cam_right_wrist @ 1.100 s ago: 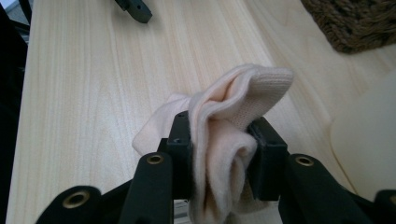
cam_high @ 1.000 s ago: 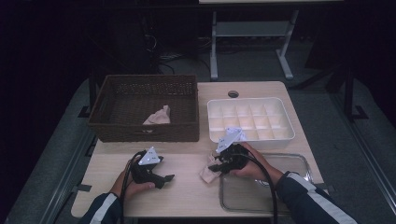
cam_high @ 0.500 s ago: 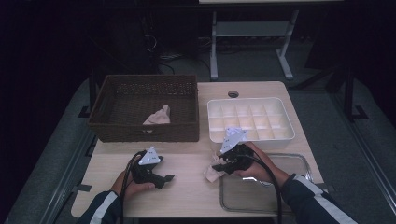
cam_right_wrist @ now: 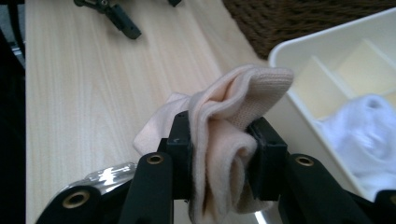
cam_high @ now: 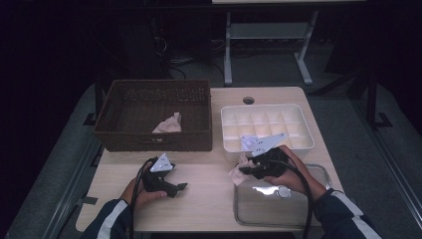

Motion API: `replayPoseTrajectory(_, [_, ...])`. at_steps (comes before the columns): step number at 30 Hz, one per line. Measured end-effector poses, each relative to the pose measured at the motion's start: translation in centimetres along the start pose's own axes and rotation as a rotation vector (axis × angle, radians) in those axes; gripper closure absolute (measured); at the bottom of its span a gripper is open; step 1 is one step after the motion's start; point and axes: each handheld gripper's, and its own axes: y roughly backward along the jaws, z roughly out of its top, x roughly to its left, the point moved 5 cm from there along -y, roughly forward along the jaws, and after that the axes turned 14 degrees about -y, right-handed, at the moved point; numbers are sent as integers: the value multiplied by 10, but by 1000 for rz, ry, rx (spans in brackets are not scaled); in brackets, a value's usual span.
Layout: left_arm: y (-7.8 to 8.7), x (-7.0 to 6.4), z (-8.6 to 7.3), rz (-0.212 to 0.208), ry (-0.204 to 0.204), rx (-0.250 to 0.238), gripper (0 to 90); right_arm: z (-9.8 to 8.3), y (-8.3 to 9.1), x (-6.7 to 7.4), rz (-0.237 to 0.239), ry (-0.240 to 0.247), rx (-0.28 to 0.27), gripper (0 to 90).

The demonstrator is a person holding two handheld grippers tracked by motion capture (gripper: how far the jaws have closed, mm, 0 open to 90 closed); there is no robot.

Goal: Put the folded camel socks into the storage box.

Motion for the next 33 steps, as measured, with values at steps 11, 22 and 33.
replayPoseTrajectory(11, [-1, 1, 1, 6, 3, -2, 130, 6, 44, -29, -109, -56, -75, 654])
replayPoseTrajectory(22, [-2, 2, 1, 10, -1, 0, 130, 13, 68, -71, -229, -101, -68, 654])
replayPoseTrajectory(33, [-2, 2, 1, 12, 2, -2, 130, 12, 46, -100, -337, -113, 46, 654])
